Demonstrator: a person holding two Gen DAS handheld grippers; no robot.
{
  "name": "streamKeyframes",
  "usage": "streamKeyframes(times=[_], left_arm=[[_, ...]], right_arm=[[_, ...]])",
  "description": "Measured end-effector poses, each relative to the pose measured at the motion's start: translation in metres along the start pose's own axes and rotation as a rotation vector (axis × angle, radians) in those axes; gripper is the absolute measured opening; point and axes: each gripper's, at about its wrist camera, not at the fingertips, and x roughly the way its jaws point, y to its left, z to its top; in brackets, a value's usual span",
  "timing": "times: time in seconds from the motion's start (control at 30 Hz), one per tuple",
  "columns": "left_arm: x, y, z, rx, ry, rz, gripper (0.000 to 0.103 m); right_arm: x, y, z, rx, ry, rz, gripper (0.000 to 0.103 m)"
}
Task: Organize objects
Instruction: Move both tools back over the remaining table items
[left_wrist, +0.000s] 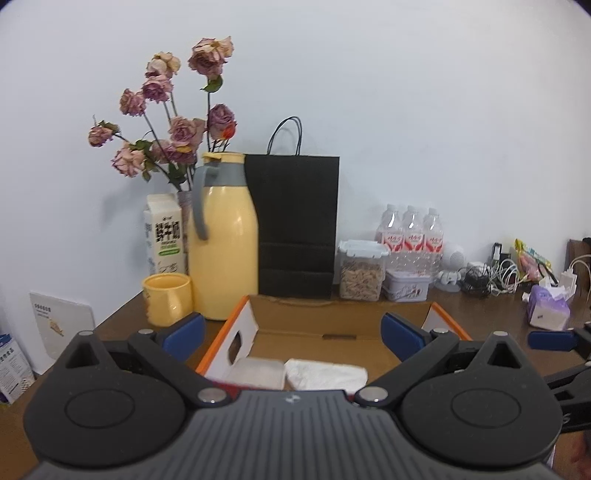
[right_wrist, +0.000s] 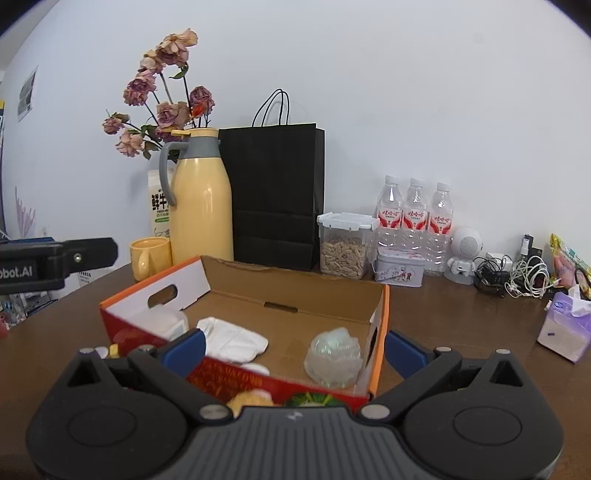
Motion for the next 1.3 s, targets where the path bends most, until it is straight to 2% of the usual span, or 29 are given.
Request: streamKeyframes(times=[0.37, 0.63, 0.9, 1.13, 1.2, 1.27, 1.3], left_arm=[[-0.036, 0.036, -0.031, -0.027, 0.055, 0.07, 0.103], [-0.058, 0.055, -0.063, 0.003, 0.125, 0.137, 0.103], [-0.069, 0.063, -0.08, -0.01, 0.167, 0.156, 0.103], [-0.067, 0.061, -0.084, -0.021, 0.185, 0.138, 0.103], [-0.067, 0.059, -0.085, -0.021, 0.187, 0.132, 0.103], [-0.066, 0.057, -0.086, -0.02, 0.189, 0.128, 0.103], [-0.065, 0.057, -0.086, -0.02, 0.191, 0.127, 0.103]], right_arm=[[-0.034, 0.012, -0.042, -0.015, 0.079, 0.017, 0.103], [-0.055, 0.012, -0.076, -0.015, 0.136, 0.02, 0.103], [-0.064, 0.015, -0.097, -0.009, 0.161, 0.028, 0.101], [-0.066, 0.025, -0.107, -0.04, 0.179, 0.068, 0.077], [-0.066, 0.026, -0.107, -0.046, 0.176, 0.077, 0.075], [-0.067, 0.027, -0.106, -0.052, 0.166, 0.086, 0.061], [-0.066, 0.028, -0.106, -0.054, 0.168, 0.093, 0.058]])
